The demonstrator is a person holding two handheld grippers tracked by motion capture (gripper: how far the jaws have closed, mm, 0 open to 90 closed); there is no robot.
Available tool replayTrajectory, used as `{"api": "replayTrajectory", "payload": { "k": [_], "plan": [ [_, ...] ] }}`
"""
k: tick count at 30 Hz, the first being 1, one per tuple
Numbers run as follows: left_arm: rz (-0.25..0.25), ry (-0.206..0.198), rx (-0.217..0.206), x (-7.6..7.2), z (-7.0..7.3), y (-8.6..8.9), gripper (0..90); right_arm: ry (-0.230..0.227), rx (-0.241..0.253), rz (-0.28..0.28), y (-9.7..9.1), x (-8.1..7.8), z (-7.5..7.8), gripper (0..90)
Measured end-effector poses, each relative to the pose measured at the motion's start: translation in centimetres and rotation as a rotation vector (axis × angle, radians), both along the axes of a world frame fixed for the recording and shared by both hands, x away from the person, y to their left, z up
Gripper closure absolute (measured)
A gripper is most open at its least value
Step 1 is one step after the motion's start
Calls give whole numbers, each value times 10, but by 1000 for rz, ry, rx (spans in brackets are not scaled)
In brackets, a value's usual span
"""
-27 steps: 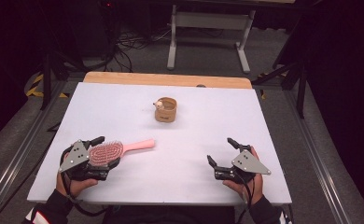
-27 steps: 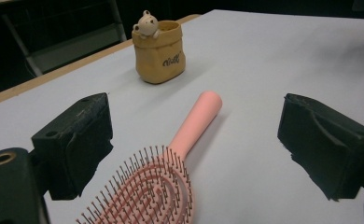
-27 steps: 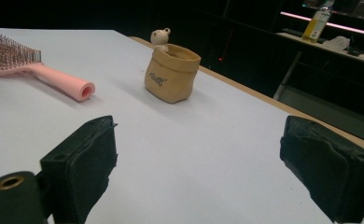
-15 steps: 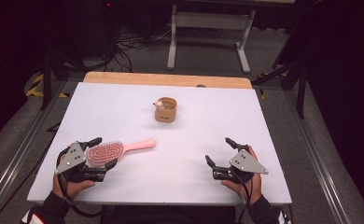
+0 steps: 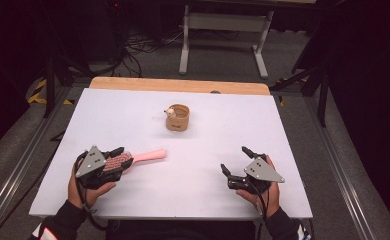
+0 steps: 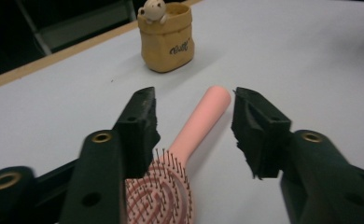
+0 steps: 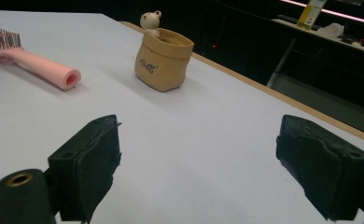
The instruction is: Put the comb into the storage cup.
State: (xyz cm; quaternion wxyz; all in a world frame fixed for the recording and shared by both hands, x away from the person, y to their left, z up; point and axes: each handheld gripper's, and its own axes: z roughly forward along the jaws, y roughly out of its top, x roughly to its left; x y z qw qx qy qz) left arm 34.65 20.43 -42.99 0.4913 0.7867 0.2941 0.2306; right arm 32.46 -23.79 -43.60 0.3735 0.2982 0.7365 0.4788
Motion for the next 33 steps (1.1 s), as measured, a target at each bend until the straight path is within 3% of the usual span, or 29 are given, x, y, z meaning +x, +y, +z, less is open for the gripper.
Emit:
{"api": "replayTrajectory", "payload": {
  "k": [1, 2, 5, 10, 15, 20, 21, 25, 33],
  "plan": [
    [-5, 9, 6, 3, 0, -5, 647, 1, 1, -1, 0, 0, 0, 143],
    [-4, 25, 24, 10, 1, -15, 777, 3, -4, -6, -1, 1, 0, 146],
    [-9, 43, 41, 17, 0, -26, 898, 10, -8, -11, -2, 3, -1, 147],
    [8, 85, 87, 32, -1, -54, 900, 11, -10, -27, -6, 3, -1, 150],
    [68, 101, 108, 50, -2, -75, 900, 19, -8, -37, -11, 5, 0, 152],
    [109, 147, 125, 63, -9, -95, 900, 19, -13, -40, -13, 6, 0, 152],
    [110, 171, 132, 66, -13, -100, 900, 20, -16, -43, -13, 7, 0, 152],
    [144, 219, 145, 74, -23, -106, 900, 25, -17, -47, -14, 7, 0, 152],
    [162, 243, 149, 82, -31, -105, 900, 32, -23, -56, -14, 8, 0, 154]
  ]
}}
